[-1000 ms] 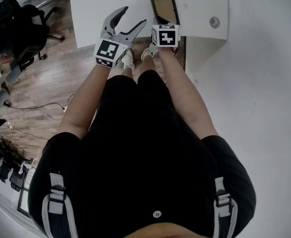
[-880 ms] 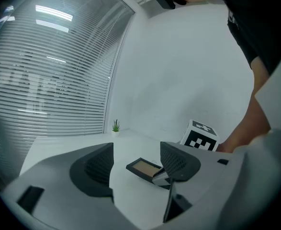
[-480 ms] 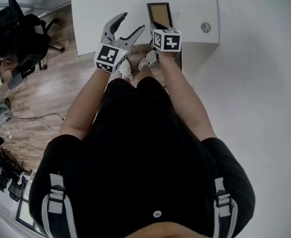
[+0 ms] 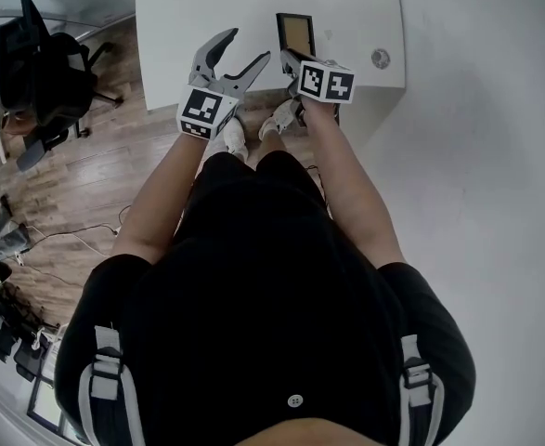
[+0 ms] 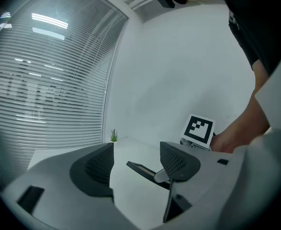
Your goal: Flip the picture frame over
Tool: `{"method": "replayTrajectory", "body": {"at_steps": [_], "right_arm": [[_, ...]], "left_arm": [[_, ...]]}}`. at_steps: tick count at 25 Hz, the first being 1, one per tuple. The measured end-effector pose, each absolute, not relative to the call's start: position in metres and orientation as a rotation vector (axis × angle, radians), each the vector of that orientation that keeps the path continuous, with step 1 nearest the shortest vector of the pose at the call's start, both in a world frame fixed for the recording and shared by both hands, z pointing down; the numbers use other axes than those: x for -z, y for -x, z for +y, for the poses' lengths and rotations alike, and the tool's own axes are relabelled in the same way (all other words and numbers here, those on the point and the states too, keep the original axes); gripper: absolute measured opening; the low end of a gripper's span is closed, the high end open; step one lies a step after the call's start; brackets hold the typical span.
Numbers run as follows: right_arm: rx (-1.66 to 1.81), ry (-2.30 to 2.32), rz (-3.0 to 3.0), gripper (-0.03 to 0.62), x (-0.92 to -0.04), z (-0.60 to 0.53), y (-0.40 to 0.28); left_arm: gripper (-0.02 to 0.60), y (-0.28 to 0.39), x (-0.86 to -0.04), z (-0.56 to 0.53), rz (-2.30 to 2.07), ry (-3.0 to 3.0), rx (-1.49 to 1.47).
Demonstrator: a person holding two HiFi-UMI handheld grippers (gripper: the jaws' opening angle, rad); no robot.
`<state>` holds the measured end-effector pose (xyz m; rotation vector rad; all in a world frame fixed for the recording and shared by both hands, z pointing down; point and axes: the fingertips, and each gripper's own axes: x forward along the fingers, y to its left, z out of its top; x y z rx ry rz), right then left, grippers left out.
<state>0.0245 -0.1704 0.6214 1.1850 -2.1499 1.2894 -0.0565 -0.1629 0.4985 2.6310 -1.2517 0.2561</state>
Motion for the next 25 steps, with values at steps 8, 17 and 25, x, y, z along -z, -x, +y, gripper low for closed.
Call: {"method": "replayTrajectory", "body": {"at_steps": [8, 17, 25], "right_arm": [[-1.676, -1.081, -2.296, 0.051, -0.604, -0.179, -0.029], [-2.025, -0.958, -2.355, 0.051, -0.6, -0.187, -0.036], [-2.297, -0.784, -2.367, 0.049, -0.609, -0.193, -0.039]], "left_arm": [[0.305, 0.048, -0.509, -0.166, -1.247, -2.621, -0.268], [0.305, 0.036, -0.516, -0.176, -1.234, -2.614, -0.285], [0.305, 0.03, -0.523, -0.186, -1.246, -2.603, -0.282]]}}
